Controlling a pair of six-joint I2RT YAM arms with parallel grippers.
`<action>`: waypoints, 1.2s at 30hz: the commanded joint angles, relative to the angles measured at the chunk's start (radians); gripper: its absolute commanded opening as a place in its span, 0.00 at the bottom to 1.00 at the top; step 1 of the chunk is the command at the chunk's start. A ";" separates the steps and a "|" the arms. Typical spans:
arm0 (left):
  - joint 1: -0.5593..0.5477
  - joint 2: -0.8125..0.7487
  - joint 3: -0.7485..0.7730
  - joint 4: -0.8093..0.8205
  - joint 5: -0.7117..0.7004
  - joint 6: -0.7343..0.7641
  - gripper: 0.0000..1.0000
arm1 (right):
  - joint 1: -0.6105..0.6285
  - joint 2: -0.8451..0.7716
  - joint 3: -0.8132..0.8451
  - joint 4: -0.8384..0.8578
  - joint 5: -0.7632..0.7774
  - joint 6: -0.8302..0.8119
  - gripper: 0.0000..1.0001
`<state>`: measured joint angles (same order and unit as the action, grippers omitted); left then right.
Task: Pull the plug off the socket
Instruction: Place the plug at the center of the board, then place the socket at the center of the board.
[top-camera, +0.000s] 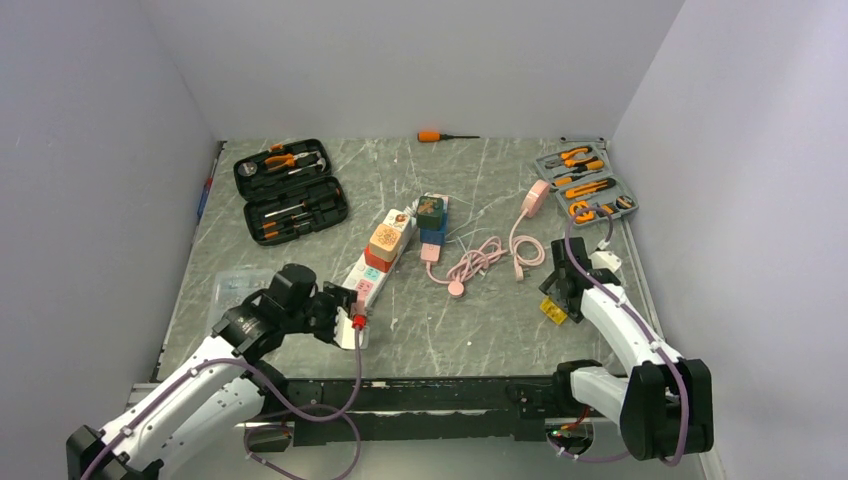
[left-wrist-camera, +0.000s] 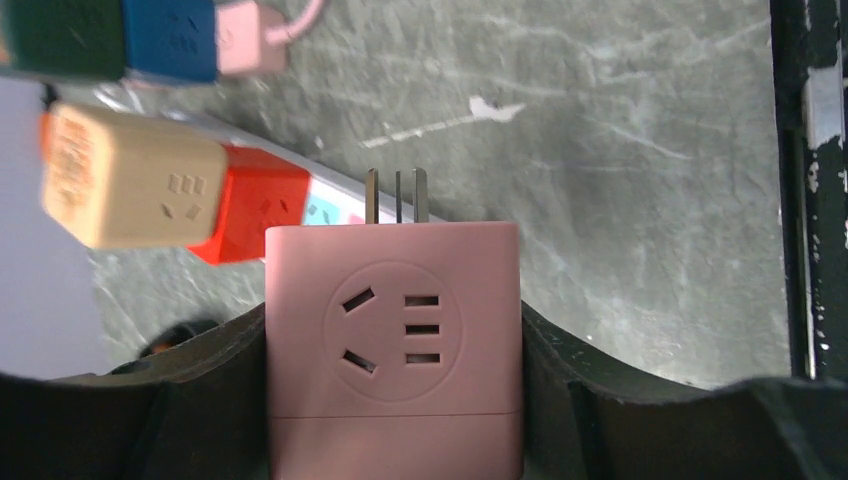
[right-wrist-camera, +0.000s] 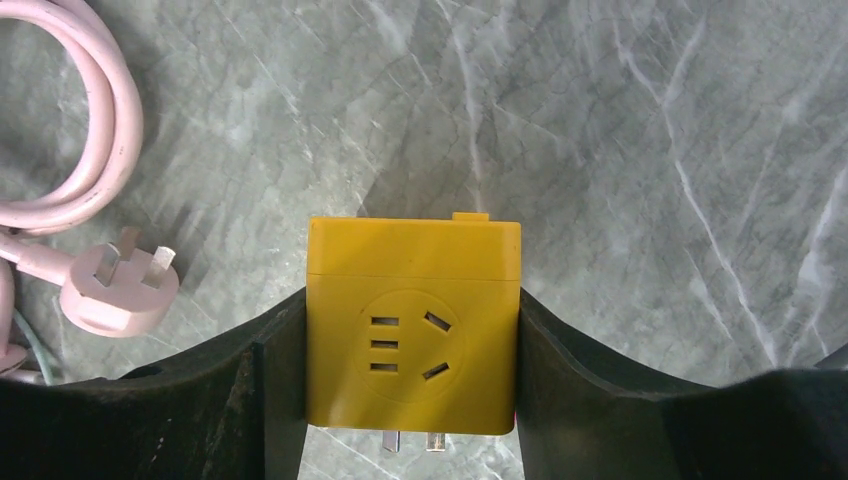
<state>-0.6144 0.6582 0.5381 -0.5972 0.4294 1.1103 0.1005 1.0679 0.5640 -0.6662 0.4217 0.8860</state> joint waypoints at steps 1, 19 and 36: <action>0.010 0.038 -0.026 -0.014 -0.105 -0.064 0.00 | -0.013 0.017 0.011 0.078 -0.044 -0.024 0.57; -0.361 0.416 0.213 0.061 -0.181 -0.225 0.00 | -0.011 -0.134 0.141 -0.008 -0.087 -0.104 1.00; -0.548 1.158 0.839 0.040 -0.155 -0.282 0.07 | -0.011 -0.246 0.205 -0.028 -0.138 -0.156 1.00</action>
<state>-1.1275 1.7512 1.3350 -0.6281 0.2024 0.8665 0.0921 0.8539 0.7414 -0.6941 0.2966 0.7559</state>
